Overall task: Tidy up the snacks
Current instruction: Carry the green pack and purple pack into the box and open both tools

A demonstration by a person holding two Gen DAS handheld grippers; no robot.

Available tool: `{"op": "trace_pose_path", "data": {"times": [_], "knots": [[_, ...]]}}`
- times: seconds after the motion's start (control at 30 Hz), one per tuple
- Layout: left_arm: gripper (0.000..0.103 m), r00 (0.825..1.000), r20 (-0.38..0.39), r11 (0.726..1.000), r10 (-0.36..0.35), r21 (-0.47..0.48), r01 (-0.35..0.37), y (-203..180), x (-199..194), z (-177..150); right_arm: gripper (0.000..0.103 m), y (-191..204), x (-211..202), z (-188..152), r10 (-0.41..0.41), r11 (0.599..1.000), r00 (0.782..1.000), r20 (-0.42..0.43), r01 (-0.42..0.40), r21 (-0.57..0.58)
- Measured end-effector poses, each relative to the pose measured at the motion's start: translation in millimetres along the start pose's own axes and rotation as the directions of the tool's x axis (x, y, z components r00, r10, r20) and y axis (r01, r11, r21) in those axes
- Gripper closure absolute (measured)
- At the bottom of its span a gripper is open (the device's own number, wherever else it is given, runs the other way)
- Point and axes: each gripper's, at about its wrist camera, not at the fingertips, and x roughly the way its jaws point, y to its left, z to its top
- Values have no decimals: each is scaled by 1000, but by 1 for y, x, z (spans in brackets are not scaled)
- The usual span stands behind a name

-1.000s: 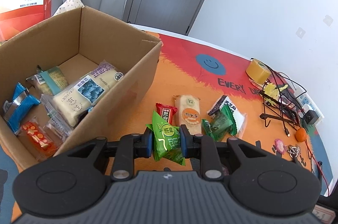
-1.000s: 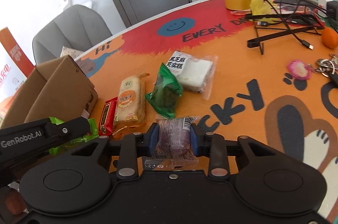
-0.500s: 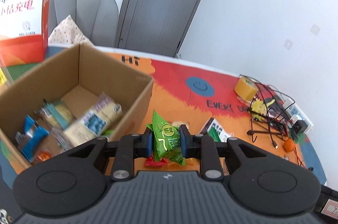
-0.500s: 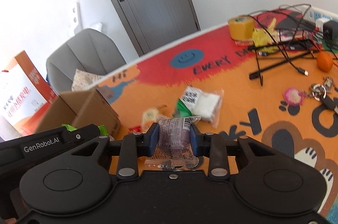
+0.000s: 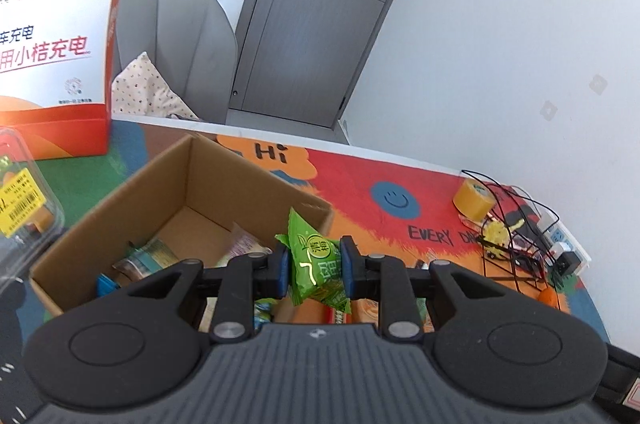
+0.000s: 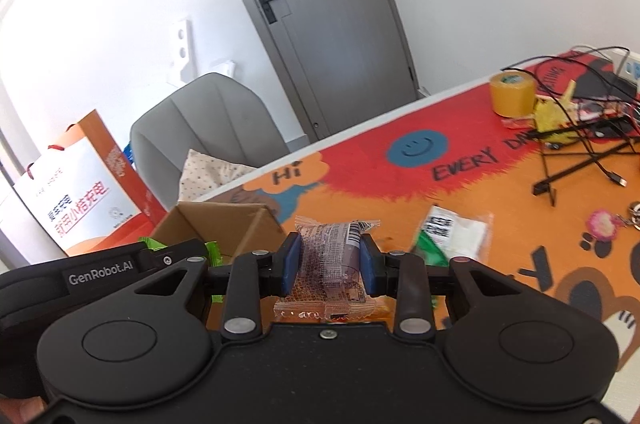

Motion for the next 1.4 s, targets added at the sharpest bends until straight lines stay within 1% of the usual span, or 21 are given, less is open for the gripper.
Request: {"op": "trace_pose_path", "data": {"times": [0.2, 0.4, 0.67, 0.83, 0.9, 1.17, 1.3, 1.4], "knots": [[79, 1000, 8, 1000, 6, -24, -6, 21, -5, 12, 71, 21, 8, 4, 25, 1000, 1000, -3, -25, -16], [79, 999, 15, 998, 31, -55, -30, 44, -8, 23, 71, 42, 17, 7, 64, 997, 998, -8, -64, -32], [78, 999, 8, 994, 50, -100, -49, 70, -2, 35, 71, 67, 32, 8, 104, 993, 994, -31, -105, -48], [60, 999, 0, 990, 43, -136, -43, 85, 1, 38, 71, 76, 39, 8, 108, 992, 993, -44, -111, -53], [58, 998, 5, 988, 60, -142, -58, 88, -1, 37, 71, 78, 44, 8, 109, 992, 993, -51, -111, -51], [52, 997, 3, 983, 80, -167, -79, 104, -8, 37, 71, 88, 63, 7, 127, 991, 989, -80, -130, -40], [50, 995, 7, 979, 95, -184, -93, 111, -13, 38, 71, 95, 73, 9, 153, 988, 984, -90, -156, -21], [46, 993, 18, 974, 113, -198, -107, 117, -17, 41, 71, 100, 79, 11, 177, 984, 979, -97, -179, -6]]}}
